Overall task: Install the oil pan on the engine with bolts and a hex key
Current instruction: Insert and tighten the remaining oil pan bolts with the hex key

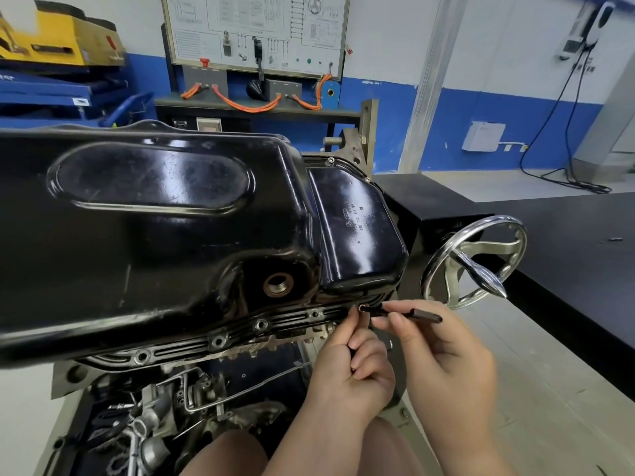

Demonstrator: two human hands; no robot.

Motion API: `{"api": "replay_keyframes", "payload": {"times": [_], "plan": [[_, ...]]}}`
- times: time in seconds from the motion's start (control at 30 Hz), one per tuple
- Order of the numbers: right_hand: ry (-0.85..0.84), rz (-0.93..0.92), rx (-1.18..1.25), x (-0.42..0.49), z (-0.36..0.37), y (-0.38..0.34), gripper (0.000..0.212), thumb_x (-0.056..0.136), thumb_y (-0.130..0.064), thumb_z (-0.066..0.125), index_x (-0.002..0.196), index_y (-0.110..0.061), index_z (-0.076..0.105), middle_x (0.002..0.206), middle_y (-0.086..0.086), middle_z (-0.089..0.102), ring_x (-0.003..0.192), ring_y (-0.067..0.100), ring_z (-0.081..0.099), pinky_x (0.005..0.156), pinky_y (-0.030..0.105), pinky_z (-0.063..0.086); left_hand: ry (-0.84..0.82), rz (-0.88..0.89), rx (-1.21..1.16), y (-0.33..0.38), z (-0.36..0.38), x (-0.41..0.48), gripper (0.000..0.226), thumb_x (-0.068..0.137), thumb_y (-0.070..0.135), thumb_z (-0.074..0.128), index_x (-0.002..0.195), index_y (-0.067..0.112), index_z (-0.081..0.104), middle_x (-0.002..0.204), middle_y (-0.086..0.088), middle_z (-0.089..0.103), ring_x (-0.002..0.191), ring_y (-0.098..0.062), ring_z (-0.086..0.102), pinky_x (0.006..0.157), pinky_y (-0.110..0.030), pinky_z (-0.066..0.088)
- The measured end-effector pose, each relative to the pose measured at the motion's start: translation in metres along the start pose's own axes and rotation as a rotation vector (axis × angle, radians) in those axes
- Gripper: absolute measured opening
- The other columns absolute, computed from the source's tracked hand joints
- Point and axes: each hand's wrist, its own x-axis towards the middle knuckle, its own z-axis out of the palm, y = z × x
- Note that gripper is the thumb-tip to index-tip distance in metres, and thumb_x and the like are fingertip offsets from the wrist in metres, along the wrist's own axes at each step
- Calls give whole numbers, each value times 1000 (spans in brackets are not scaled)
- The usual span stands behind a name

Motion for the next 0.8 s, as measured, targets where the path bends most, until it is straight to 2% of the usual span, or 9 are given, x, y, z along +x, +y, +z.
{"api": "replay_keyframes", "payload": {"times": [0.13,0.23,0.3,0.37,0.47,0.53,0.67,0.73,0.8], "plan": [[21,58,56,3,0,1,16,82,-18,70,84,-34,67,76,-2,71,77,14,71,72,25,54,-18,-35,-9,1,1,0,14,77,17,63,76,6,54,42,5,34,22,-6,26,20,-14,16],[39,75,108,6,3,0,8,75,-24,68,79,-30,66,74,1,70,71,16,71,69,27,55,-23,-47,-7,2,2,0,21,77,18,63,67,3,52,39,4,33,21,-6,26,20,-14,15],[20,79,157,7,4,0,7,76,-24,67,79,-30,65,80,3,70,71,17,71,69,27,56,-16,-33,-1,1,3,1,23,76,19,63,63,3,52,38,4,33,21,-6,26,20,-14,15],[-27,77,181,6,5,0,12,80,-19,64,83,-30,66,89,3,72,77,18,72,73,30,57,-18,-16,-5,1,3,2,23,76,18,63,61,3,55,39,4,35,21,-6,25,21,-13,16],[-78,66,131,2,5,2,35,89,-1,56,98,-33,66,94,0,71,83,15,72,77,29,56,-24,-9,-15,0,3,3,26,78,18,62,59,3,57,39,4,36,21,-6,25,21,-14,16],[-69,53,77,2,5,4,41,90,-2,56,104,-39,66,95,-3,72,84,12,72,79,29,55,-27,-5,-4,0,4,3,20,76,18,63,63,3,57,40,4,37,21,-6,25,21,-14,16],[-11,68,71,6,6,5,25,81,-15,67,86,-39,72,84,-7,74,82,17,72,78,41,55,-44,-16,12,2,1,3,20,77,18,60,68,0,60,42,3,41,21,-6,26,21,-13,16],[7,75,69,8,7,6,26,79,-11,71,82,-37,71,78,-6,73,78,17,72,75,39,55,-61,-44,12,3,0,3,21,79,18,59,70,-1,60,41,3,39,21,-6,27,20,-14,17],[12,95,99,10,9,8,30,78,-4,73,79,-34,70,75,-5,72,73,14,72,71,32,56,-63,-55,25,3,0,3,23,81,19,58,68,0,61,40,3,39,20,-6,27,20,-15,17]]}}
